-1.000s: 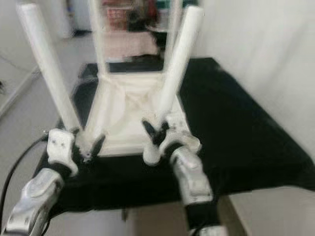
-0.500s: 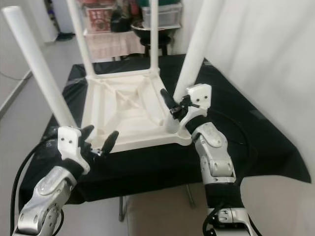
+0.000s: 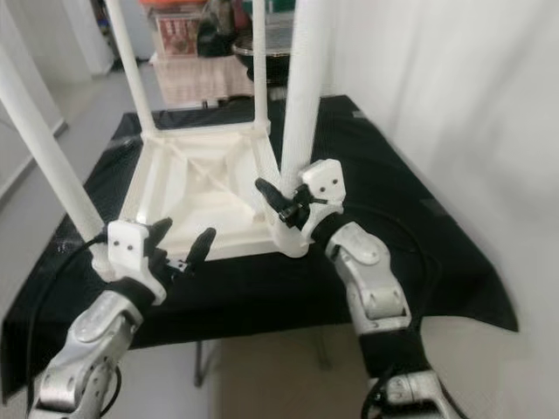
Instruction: Building children table
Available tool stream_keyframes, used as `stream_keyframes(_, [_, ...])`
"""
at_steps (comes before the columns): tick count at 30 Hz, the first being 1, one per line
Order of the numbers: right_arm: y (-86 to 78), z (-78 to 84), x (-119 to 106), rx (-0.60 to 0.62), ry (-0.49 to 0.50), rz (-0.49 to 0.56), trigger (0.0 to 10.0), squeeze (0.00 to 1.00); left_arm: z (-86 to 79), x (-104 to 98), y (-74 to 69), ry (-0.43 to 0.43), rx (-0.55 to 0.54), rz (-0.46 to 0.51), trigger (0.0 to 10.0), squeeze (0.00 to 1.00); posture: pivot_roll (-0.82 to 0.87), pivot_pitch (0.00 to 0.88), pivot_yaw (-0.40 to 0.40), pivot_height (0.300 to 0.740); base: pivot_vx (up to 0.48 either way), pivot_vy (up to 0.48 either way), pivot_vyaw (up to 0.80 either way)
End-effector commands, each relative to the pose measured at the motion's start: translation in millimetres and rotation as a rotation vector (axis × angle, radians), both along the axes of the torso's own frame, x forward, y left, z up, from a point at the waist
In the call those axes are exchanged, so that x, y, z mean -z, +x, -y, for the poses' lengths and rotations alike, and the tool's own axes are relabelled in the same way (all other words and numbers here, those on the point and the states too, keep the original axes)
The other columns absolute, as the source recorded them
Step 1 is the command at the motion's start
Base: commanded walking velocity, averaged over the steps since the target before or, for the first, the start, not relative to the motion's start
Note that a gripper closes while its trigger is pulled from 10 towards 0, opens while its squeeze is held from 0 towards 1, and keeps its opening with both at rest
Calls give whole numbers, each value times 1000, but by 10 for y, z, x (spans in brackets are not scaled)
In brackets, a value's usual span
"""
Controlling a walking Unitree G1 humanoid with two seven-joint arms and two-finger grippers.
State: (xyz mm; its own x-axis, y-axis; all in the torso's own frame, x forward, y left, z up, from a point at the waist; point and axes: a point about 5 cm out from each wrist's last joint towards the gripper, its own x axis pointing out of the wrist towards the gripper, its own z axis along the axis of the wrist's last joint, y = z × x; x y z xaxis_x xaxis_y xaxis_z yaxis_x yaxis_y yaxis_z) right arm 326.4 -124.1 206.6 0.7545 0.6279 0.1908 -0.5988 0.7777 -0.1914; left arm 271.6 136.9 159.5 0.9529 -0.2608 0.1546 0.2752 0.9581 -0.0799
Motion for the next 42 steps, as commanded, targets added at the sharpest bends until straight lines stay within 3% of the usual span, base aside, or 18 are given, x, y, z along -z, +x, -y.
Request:
stream_keyframes(1, [-10, -14, 3, -9, -2, -4, 10000, 0, -38, 41, -9, 14, -16, -18, 10000, 0, -111, 0, 14, 740, 0, 0, 800])
stream_keyframes(5, [12, 0, 5, 13, 23, -13, 10000, 0, -65, 83, -22, 27, -21, -38, 10000, 0, -115, 0, 17, 740, 0, 0, 720])
stream_keyframes(17, [60, 14, 73, 92, 21, -35, 10000, 0, -80, 132, -32, 66, -6, -58, 10000, 0, -110, 0, 20, 740, 0, 0, 0])
stream_keyframes(21, [82, 14, 153, 130, 55, -93, 10000, 0, -57, 135, -37, 74, 28, -57, 10000, 0, -108, 0, 23, 740, 0, 0, 0])
stream_keyframes(27, [90, -1, 141, 132, 88, -96, 10000, 0, -58, 136, -36, 78, 31, -56, 10000, 0, -108, 0, 23, 740, 257, 0, -800])
stream_keyframes(34, [26, -76, 118, 37, 32, -46, 10000, 0, -44, 137, -40, 86, 39, -51, 10000, 0, -96, 0, 17, 740, 289, 0, 194])
stream_keyframes(36, [12, -80, 93, 26, 74, -35, 10000, 0, -40, 134, -41, 86, 40, -50, 10000, 0, -96, 0, 17, 740, 309, 0, 400])
stream_keyframes(42, [28, -54, 97, 49, 54, -49, 10000, 0, -34, 130, -45, 86, 43, -48, 10000, 0, -100, 0, 17, 740, 311, 0, 0])
